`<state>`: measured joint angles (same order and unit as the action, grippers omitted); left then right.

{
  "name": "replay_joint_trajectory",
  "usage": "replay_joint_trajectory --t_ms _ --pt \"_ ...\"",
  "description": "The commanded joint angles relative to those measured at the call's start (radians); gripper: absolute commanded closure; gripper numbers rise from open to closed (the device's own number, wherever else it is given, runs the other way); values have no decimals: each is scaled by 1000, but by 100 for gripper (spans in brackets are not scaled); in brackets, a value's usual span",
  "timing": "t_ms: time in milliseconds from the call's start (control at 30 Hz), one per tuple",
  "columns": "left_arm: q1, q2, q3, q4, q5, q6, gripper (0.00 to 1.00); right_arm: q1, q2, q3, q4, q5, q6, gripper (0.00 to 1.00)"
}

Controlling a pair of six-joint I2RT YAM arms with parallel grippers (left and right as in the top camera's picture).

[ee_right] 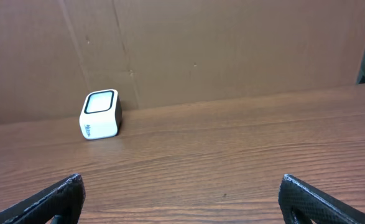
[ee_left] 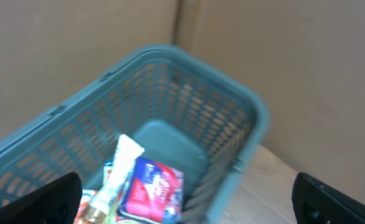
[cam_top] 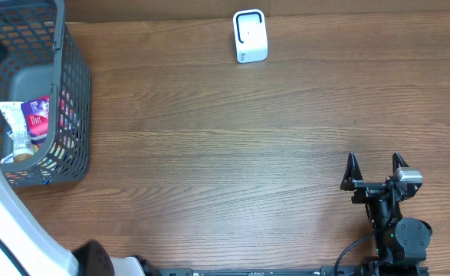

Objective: Scan the item barcode
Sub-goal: 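Reach the left gripper into the grey basket toward the purple package, then lift the purple-red package out and place it on the table center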

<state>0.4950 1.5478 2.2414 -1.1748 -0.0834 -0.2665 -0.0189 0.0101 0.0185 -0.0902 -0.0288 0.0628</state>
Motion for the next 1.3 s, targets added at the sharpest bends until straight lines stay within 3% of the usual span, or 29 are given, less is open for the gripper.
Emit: replay_joint_trajectory --t_ms 0,233,400,600,900,1067,1167,1267 --pt "120 104 47 -2 55 -29 0 -2 -7 -10 7 2 -4 0" --pt "163 257 47 -34 55 -26 0 -2 -7 -10 6 2 -4 0" --pt "163 391 46 -126 -32 -26 0 -2 -7 -10 6 2 -4 0" --pt "162 584 46 -214 5 -26 0 -2 -7 -10 6 2 -4 0" --pt "156 728 44 -270 58 -18 0 -2 -7 -10 7 2 -4 0" --pt "146 793 41 -299 71 -12 9 -2 -7 -10 7 2 -4 0" --pt "138 808 34 -297 92 1 25 -2 -7 -10 7 2 -4 0" --pt "138 808 34 -295 92 1 49 -2 -7 -10 7 2 -4 0"
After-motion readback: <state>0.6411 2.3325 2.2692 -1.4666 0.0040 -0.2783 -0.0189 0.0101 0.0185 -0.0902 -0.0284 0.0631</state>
